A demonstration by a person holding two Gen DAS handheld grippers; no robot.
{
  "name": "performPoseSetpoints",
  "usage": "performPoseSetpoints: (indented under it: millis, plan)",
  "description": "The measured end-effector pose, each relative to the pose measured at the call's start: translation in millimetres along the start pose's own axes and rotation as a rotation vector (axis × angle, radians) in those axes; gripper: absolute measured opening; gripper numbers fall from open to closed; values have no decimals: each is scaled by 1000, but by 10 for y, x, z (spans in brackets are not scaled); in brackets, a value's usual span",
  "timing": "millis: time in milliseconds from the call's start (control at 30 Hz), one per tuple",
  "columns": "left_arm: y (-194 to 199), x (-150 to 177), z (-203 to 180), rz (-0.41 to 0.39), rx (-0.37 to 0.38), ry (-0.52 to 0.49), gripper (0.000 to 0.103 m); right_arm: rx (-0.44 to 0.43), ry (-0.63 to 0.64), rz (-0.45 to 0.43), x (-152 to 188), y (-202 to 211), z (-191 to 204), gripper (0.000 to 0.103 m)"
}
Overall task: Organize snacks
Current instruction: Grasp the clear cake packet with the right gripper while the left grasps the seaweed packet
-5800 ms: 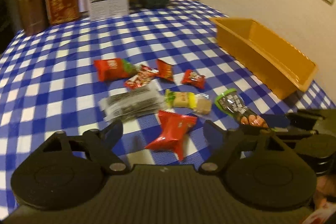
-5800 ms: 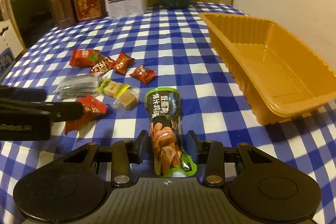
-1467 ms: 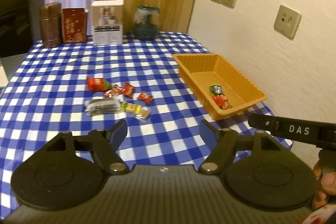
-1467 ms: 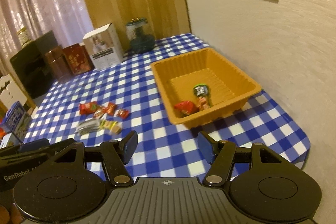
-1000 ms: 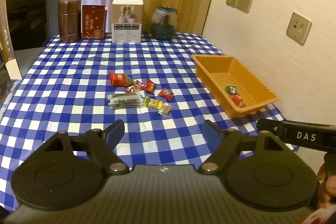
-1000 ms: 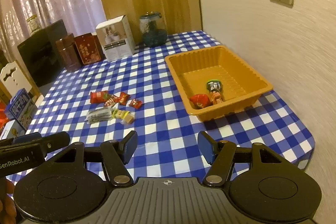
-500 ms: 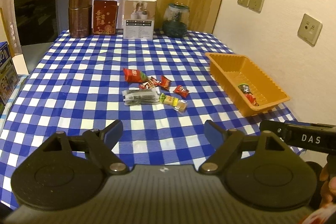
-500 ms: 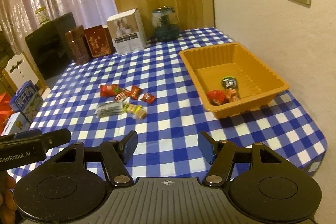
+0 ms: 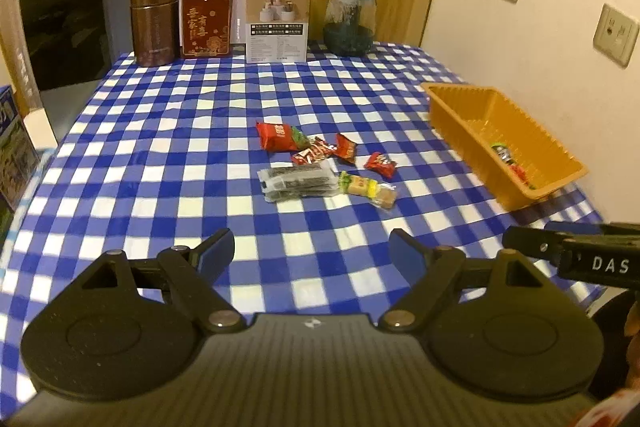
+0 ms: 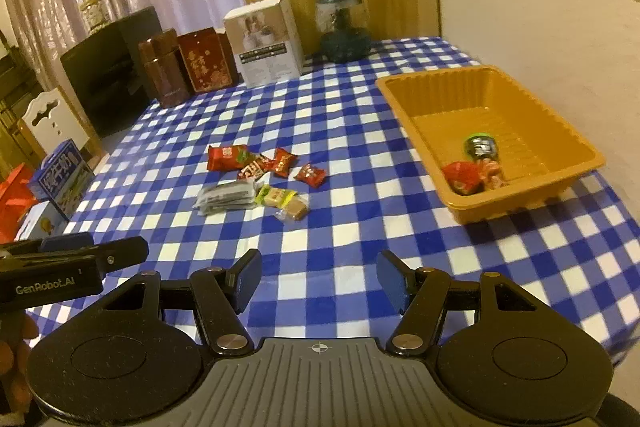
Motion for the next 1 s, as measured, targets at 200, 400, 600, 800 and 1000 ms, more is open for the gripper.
performPoseSetpoints:
  millis: [200, 400, 600, 800, 1000]
  plan:
    - [-318, -57, 243, 24, -7, -14, 83, -32, -27, 21, -42, -402, 29, 63]
    - [-712, -115, 458, 52, 36, -34, 83, -48, -2, 34, -64, -864, 160, 63]
    - [-1012, -183, 547, 67, 45, -61, 83, -38, 19, 33, -88, -1281, 268, 58]
    - [-1231, -203, 574, 81, 53, -63, 83, 9, 21, 9, -152, -1577, 296, 53]
    - [-1312, -176, 573, 95, 66, -56, 83, 57, 58, -4, -142, -1753, 318, 44]
Point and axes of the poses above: each gripper's, at about its wrist camera, not at the fingertips, and y roughly against the way its jaws point, z to its left, x to its underside, the point moved 1 cm from there along -y, roughly the way its jaws point, and after that the axes turned 7 degrees about -y, right-handed, at the moved point
